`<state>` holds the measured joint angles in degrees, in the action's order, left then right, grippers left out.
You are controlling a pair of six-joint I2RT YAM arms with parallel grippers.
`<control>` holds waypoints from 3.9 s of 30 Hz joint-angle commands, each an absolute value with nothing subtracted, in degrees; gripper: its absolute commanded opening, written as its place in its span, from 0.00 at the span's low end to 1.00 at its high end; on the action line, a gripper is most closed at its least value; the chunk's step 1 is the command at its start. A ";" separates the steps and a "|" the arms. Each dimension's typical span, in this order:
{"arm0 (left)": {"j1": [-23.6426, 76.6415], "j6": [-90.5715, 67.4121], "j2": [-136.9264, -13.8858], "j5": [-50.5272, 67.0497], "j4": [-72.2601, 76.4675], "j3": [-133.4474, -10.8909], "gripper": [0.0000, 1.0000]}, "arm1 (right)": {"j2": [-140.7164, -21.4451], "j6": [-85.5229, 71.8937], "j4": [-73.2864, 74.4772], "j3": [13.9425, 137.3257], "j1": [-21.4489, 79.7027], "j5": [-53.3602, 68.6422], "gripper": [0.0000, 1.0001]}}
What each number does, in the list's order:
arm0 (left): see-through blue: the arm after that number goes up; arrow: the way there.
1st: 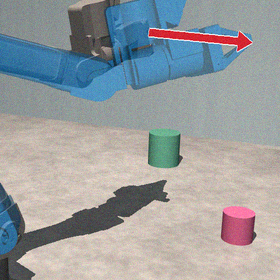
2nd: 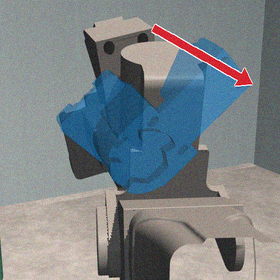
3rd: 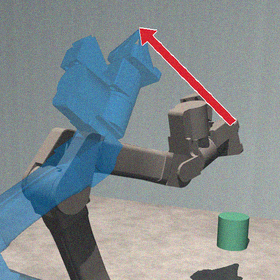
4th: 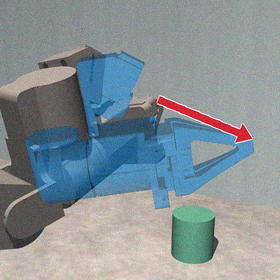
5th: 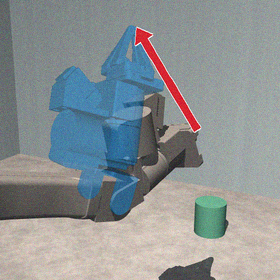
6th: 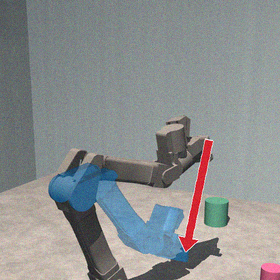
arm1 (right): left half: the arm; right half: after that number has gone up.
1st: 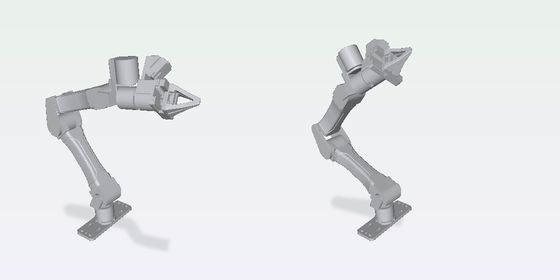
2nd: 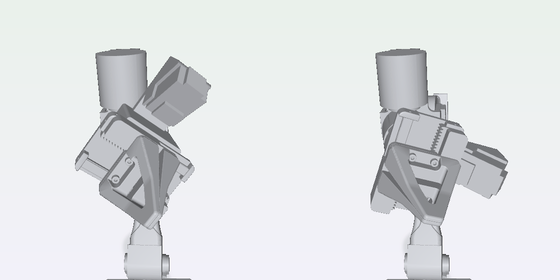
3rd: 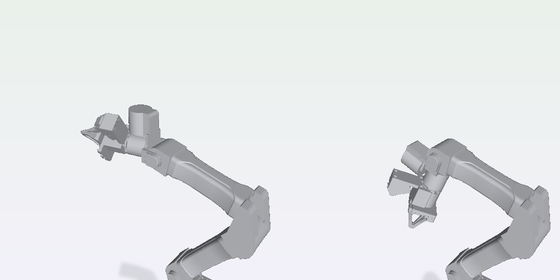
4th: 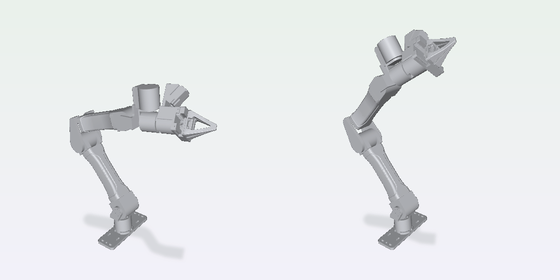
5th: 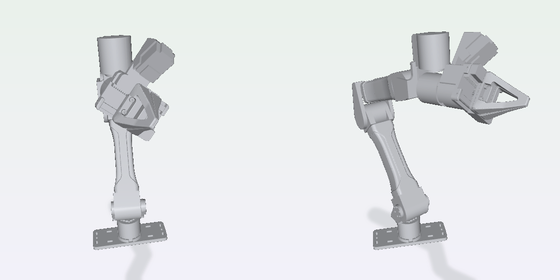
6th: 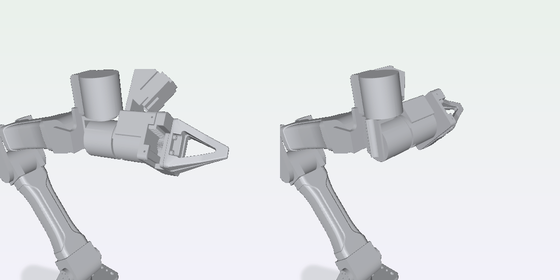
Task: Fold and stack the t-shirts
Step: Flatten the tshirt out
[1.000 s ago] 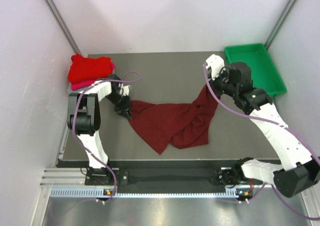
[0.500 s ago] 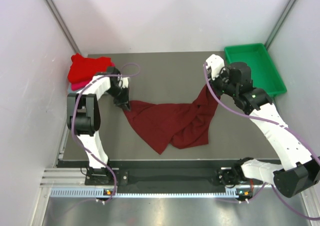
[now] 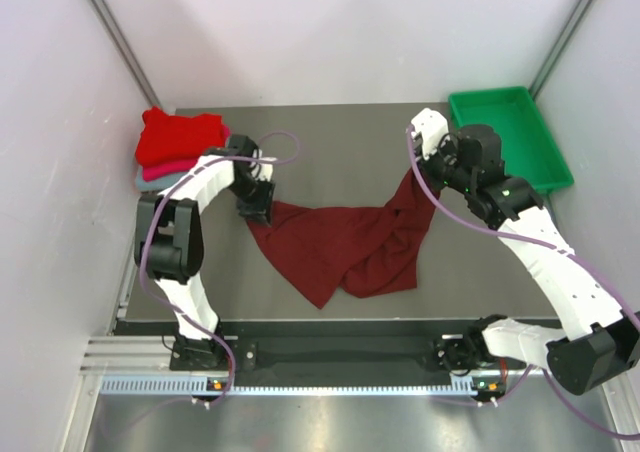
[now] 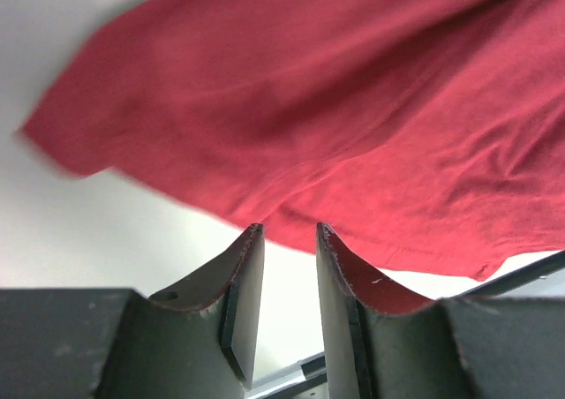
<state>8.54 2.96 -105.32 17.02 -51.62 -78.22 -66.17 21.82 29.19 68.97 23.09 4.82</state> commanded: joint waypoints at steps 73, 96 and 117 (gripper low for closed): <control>18.28 7.56 -105.74 -3.95 -44.03 -76.28 0.00 | -64.60 20.83 25.84 66.36 21.53 5.10 0.00; 13.80 9.58 -101.51 -1.93 -51.26 -98.86 0.00 | -67.49 25.65 17.77 68.73 20.04 -4.30 0.00; 11.07 12.84 -105.13 -0.36 -50.01 -111.03 0.00 | -82.11 16.71 21.51 94.50 10.28 5.77 0.00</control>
<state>11.25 13.89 -113.51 -2.63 -50.96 -114.96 -88.73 18.83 18.85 98.15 9.37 0.51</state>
